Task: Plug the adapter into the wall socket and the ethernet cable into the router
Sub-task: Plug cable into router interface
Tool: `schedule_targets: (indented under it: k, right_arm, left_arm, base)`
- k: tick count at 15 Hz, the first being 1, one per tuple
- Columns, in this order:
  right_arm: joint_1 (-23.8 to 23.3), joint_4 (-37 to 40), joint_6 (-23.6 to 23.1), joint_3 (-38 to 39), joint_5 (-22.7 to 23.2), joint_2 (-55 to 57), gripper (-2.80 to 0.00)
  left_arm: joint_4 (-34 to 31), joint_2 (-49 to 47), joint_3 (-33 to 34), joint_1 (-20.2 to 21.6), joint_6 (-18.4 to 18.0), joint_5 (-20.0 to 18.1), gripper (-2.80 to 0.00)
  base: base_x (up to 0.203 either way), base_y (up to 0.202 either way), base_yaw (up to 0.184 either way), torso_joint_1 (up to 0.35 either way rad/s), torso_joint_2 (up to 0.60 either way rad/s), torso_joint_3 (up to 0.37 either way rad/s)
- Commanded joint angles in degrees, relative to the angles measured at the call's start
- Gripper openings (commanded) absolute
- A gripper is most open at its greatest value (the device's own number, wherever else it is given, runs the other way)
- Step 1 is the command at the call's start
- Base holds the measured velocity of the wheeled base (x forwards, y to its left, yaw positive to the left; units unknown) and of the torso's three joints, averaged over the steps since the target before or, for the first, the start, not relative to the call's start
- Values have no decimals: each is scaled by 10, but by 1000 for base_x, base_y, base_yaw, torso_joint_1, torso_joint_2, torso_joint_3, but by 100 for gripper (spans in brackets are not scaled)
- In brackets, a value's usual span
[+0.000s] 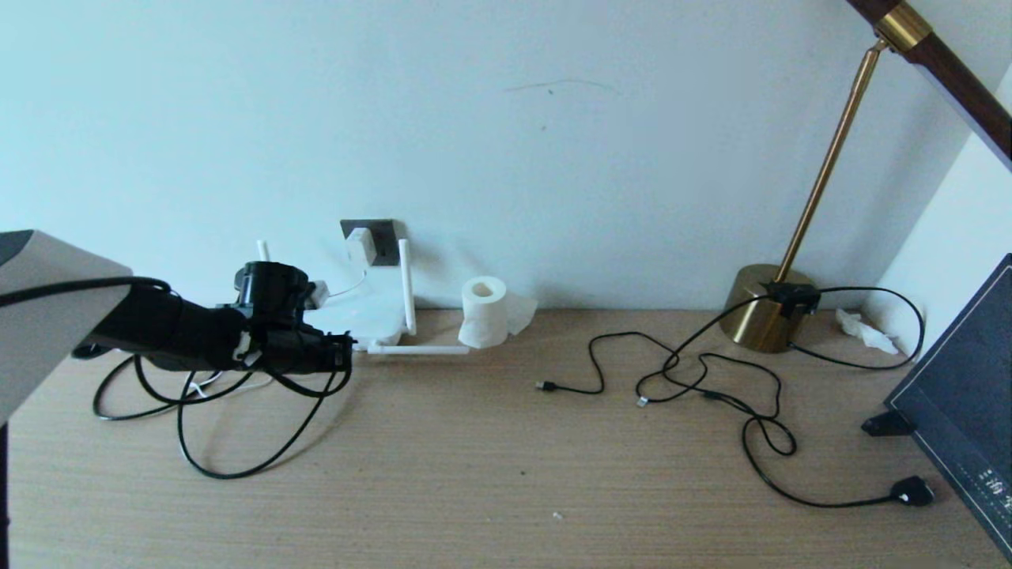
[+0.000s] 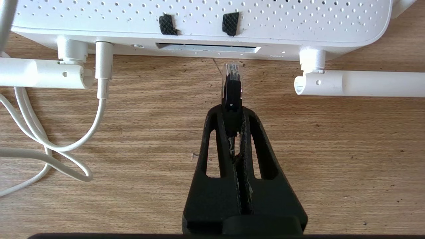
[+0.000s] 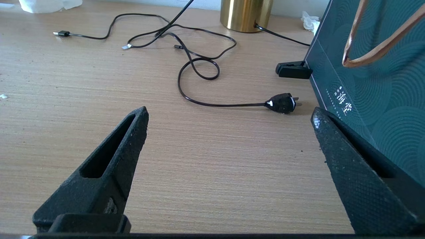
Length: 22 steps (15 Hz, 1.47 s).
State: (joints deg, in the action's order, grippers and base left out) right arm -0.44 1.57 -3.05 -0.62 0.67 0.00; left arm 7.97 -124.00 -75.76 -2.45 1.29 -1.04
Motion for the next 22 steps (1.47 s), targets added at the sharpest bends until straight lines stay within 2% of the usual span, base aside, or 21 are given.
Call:
schedule_targets:
  k: [1, 22]
  right_arm:
    - [0, 1, 0, 0, 0, 1, 0]
    - [0, 0, 0, 0, 0, 1, 0]
  left_arm:
    - [0, 2, 0, 0, 0, 0, -280]
    - [-13, 5, -18, 13, 0, 0, -280]
  base:
    - [0, 0, 0, 0, 0, 0]
    - [0, 0, 0, 0, 0, 0]
